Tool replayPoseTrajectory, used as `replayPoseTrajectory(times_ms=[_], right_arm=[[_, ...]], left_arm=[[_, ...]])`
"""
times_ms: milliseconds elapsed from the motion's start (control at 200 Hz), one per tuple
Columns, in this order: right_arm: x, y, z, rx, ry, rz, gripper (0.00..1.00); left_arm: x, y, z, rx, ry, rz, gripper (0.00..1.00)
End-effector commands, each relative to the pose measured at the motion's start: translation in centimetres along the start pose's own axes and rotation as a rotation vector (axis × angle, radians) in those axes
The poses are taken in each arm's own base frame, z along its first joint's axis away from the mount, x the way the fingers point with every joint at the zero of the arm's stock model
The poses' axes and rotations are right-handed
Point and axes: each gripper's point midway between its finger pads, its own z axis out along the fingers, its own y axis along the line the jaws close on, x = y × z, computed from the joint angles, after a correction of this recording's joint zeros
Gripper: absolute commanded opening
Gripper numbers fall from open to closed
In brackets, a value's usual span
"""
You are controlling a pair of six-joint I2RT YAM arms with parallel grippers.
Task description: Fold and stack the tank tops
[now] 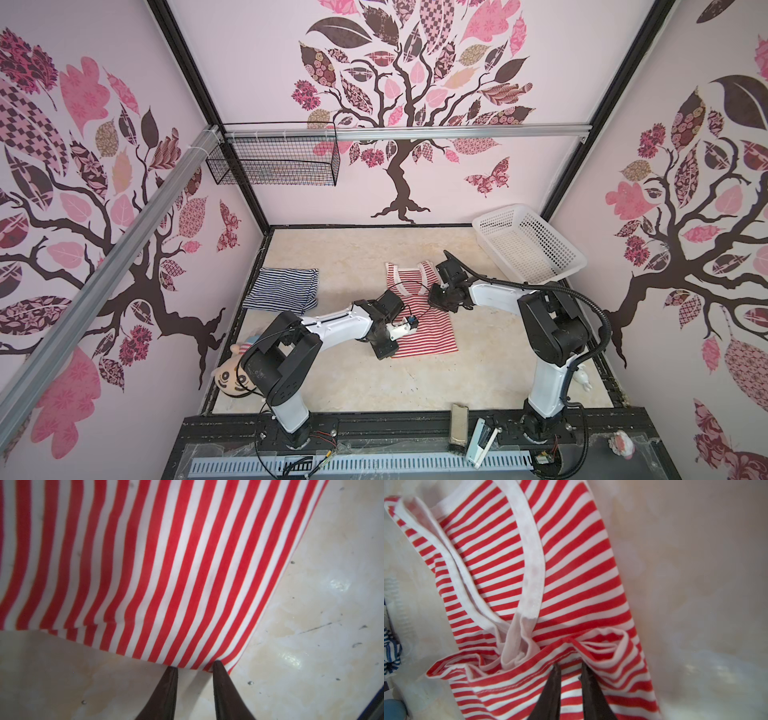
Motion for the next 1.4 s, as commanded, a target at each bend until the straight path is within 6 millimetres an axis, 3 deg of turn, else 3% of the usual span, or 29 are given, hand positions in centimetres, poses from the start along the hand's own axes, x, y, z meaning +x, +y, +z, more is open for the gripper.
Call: replayPoseTrajectory(times_ms=[0, 165, 250, 330, 525, 605, 665, 906, 1036, 1396], right_arm=[[0.5, 0.1, -3.2, -0.012, 0.000, -0.008, 0.30], [2.1, 2.4, -8.3, -0.117, -0.029, -0.035, 0.39], [3.4, 1.9, -10.3, -0.089, -0.060, -0.055, 0.42], [5.2, 0.2, -11.0, -0.032, -0.064, -0.059, 0.44], [9.6, -4.2, -10.7, -0.004, -0.022, 0.000, 0.52], [10.9, -5.5, -10.6, -0.008, -0.005, 0.024, 0.56], [11.7, -6.0, -10.4, -0.018, 0.008, 0.042, 0.57], [14.4, -8.0, -9.2, -0.037, 0.064, 0.110, 0.57], [15.4, -8.0, -8.4, -0.076, 0.094, 0.141, 0.57], [15.8, -8.5, -7.0, -0.050, 0.116, 0.163, 0.48]], left_arm=[[5.8, -2.0, 0.9, 0.049, 0.198, 0.007, 0.31], [6.4, -3.8, -1.1, 0.102, 0.172, 0.040, 0.31], [5.9, -3.6, -2.4, 0.072, 0.124, 0.040, 0.33], [4.9, -3.3, -3.5, 0.034, 0.050, 0.043, 0.38], [1.8, -2.1, -5.3, -0.104, -0.125, 0.069, 0.50], [0.8, -1.4, -5.5, -0.185, -0.162, 0.110, 0.63], [0.2, -1.3, -5.3, -0.223, -0.173, 0.145, 0.67], [-1.6, -1.7, -3.0, -0.320, -0.169, 0.263, 0.68], [-2.9, -1.7, -3.1, -0.382, -0.233, 0.299, 0.68], [-3.5, -1.4, -2.8, -0.403, -0.255, 0.310, 0.68]])
